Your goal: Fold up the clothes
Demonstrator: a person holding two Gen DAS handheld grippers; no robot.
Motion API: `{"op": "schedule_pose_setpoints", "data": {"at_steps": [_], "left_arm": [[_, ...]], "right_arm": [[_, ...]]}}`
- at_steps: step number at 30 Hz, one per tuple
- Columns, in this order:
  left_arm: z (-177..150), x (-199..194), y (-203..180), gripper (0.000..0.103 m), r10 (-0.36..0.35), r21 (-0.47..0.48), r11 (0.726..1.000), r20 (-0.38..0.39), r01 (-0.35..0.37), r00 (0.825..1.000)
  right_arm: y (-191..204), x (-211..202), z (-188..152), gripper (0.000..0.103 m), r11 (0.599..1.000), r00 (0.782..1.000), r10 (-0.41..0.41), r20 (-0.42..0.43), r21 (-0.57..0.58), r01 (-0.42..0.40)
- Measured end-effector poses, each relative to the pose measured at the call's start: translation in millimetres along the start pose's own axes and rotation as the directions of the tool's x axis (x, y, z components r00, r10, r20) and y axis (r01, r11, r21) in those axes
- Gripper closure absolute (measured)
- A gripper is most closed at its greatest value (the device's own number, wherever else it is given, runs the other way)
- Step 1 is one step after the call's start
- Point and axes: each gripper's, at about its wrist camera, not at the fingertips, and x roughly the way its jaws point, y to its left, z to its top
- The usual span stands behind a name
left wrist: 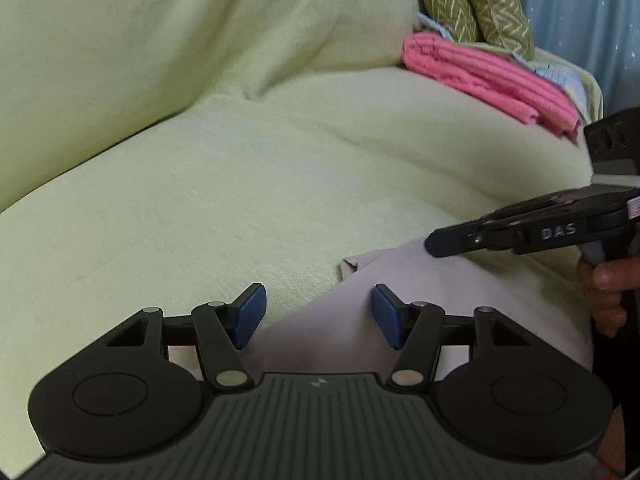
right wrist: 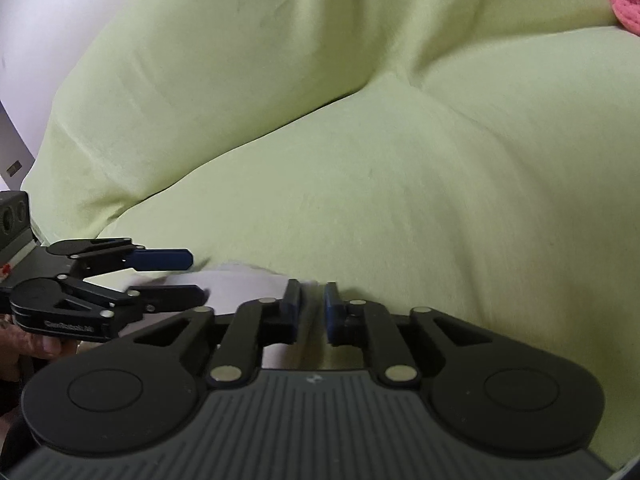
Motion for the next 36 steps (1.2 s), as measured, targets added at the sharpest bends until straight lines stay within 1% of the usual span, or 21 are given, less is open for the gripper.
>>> {"op": "schedule_pose_setpoints", "data": {"at_steps": [1,3,5,6,9,11,14,15,17,19,22,24,26,29,31,33,36], "left_arm": [[0,2,1,0.038,0.002,0.001,1.0,0.0,-0.002,1.0],[-1,3,3,0.037,0.002,-0.017,1.0,0.003,-0.002,1.0],[0,-1,3,0.039,0.016,-0.043,0.999,0.013,-0.015,1.0],[0,-4,2,0.041,0.019,-0.056,0.998,0.023,-0.018,1.0],[5,-14,-2,0.043,0.003,-0.082,0.997,0.059,0.002,0.998],[11,-11,-8,0.043,-0.009,-0.069,0.998,0.049,0.012,0.999],[16,6,-17,0.046,0.014,-0.011,1.0,-0.001,-0.014,1.0],[16,12,-17,0.045,0.018,-0.01,1.0,-0.015,-0.018,1.0],[18,18,-12,0.045,0.017,-0.051,0.999,-0.023,-0.018,1.0],[21,21,-11,0.045,0.035,-0.062,0.997,-0.03,-0.036,0.999],[23,23,-15,0.045,0.069,-0.049,0.996,-0.037,-0.071,0.997],[24,22,-16,0.046,0.089,-0.057,0.994,-0.037,-0.091,0.995],[24,17,-15,0.052,0.125,-0.078,0.989,-0.031,-0.127,0.992],[19,-4,-12,0.053,0.158,-0.106,0.982,-0.005,-0.157,0.987],[12,-21,-12,0.053,0.178,-0.11,0.978,0.003,-0.177,0.984],[2,-39,-13,0.053,0.197,-0.109,0.975,0.007,-0.195,0.98],[-16,-57,-15,0.053,0.201,-0.123,0.972,-0.003,-0.2,0.98]], "right_arm": [[1,0,0,0.087,1.0,1.0,-0.006,0.001,-0.006,0.006],[-1,-2,-2,0.085,1.0,1.0,-0.012,0.007,-0.005,0.012],[0,-6,-2,0.082,1.0,1.0,-0.021,0.017,-0.005,0.021],[0,-8,-2,0.081,1.0,0.999,-0.026,0.023,-0.007,0.027],[9,-22,-2,0.081,0.998,0.998,-0.03,0.049,-0.048,0.032],[16,-31,-3,0.081,0.997,0.998,-0.022,0.057,-0.074,0.026],[30,-37,-11,0.081,0.992,0.999,-0.014,0.047,-0.128,0.019],[35,-38,-14,0.081,0.988,0.999,-0.013,0.036,-0.15,0.019],[41,-37,-23,0.081,0.983,1.0,-0.022,0.014,-0.185,0.024],[47,-38,-30,0.081,0.977,1.0,-0.031,-0.002,-0.212,0.03],[56,-47,-36,0.081,0.969,0.999,-0.043,0.004,-0.245,0.042],[68,-54,-39,0.081,0.951,0.999,-0.046,0.015,-0.304,0.048],[80,-59,-42,0.081,0.931,0.999,-0.049,0.02,-0.361,0.054],[89,-68,-44,0.081,0.915,0.997,-0.064,0.039,-0.397,0.074],[89,-74,-43,0.081,0.916,0.994,-0.091,0.063,-0.385,0.109],[88,-80,-42,0.081,0.923,0.991,-0.104,0.082,-0.363,0.127],[94,-83,-42,0.081,0.929,0.995,-0.072,0.071,-0.357,0.093]]}}
